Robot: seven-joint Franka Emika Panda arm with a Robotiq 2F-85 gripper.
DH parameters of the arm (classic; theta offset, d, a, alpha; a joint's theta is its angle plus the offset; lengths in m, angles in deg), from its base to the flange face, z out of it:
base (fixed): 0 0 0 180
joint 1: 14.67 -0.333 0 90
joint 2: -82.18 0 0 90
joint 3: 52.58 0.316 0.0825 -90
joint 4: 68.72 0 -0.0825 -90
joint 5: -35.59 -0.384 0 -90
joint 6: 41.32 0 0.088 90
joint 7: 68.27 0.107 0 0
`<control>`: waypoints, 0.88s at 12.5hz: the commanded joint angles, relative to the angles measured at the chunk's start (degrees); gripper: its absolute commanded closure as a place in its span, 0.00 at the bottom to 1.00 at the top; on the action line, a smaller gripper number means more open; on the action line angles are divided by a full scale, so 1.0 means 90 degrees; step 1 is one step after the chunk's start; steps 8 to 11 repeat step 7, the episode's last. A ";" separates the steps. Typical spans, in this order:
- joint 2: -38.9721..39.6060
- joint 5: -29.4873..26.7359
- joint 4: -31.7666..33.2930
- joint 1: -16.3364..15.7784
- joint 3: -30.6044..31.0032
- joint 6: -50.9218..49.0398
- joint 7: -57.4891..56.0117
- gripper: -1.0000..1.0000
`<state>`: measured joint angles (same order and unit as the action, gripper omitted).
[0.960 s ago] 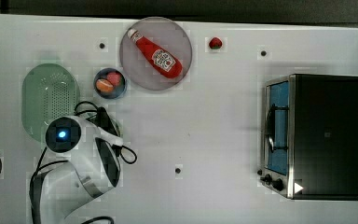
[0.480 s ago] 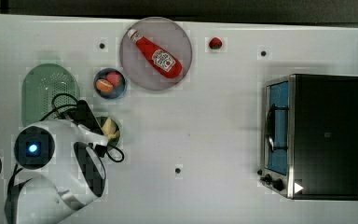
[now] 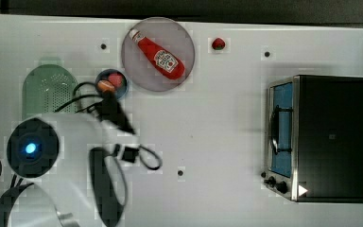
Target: Pick Banana and place it in mug.
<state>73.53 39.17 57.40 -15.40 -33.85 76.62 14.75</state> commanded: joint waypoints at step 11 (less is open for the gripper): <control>-0.0316 -0.0107 -0.1775 0.0239 -0.2293 -0.1911 -0.3826 0.00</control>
